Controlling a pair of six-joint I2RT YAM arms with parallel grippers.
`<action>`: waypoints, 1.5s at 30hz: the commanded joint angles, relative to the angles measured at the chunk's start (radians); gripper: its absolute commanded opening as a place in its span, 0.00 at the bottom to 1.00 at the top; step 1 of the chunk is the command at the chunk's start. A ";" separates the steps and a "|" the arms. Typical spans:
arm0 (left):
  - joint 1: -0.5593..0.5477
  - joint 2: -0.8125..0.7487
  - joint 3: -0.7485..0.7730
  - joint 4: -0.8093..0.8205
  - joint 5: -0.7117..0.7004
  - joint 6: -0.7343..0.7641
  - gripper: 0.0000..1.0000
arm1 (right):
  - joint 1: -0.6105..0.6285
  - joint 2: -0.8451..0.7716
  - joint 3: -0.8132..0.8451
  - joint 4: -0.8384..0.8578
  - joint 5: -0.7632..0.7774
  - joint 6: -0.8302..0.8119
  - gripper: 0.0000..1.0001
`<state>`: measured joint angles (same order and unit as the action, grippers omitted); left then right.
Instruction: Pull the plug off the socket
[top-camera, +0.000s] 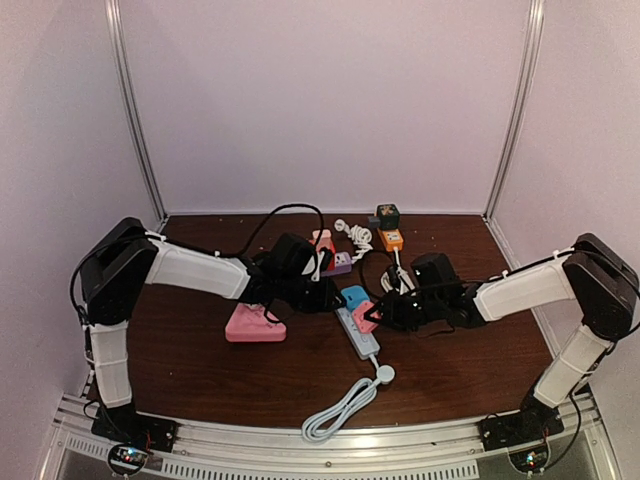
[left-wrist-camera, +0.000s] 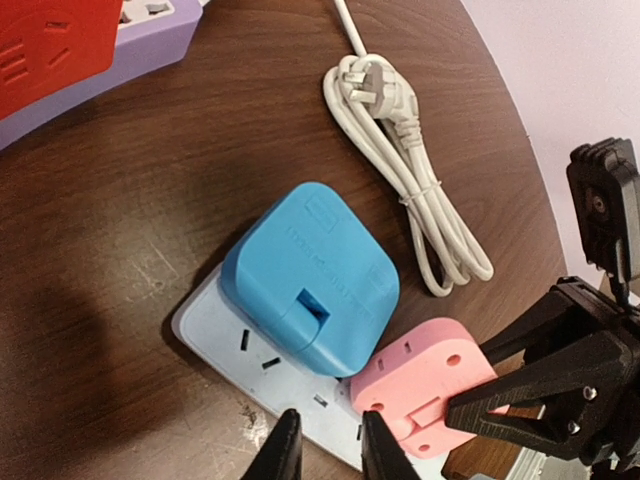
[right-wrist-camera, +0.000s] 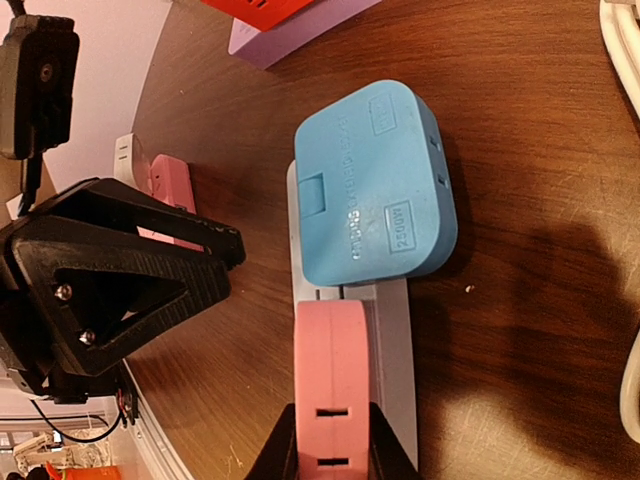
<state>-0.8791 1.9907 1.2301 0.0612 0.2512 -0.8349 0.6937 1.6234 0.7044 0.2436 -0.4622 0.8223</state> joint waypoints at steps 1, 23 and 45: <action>-0.007 0.048 0.046 0.042 0.046 0.010 0.17 | -0.002 -0.007 -0.033 0.048 -0.024 0.043 0.14; -0.025 0.115 0.053 0.055 0.096 -0.004 0.00 | 0.012 -0.016 -0.094 0.196 -0.053 0.172 0.06; -0.050 0.173 0.097 -0.172 -0.006 0.000 0.00 | 0.003 -0.034 -0.104 0.277 -0.079 0.216 0.03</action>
<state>-0.9157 2.1056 1.3296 0.0055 0.2874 -0.8391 0.6960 1.6157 0.6071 0.4198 -0.4904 1.0039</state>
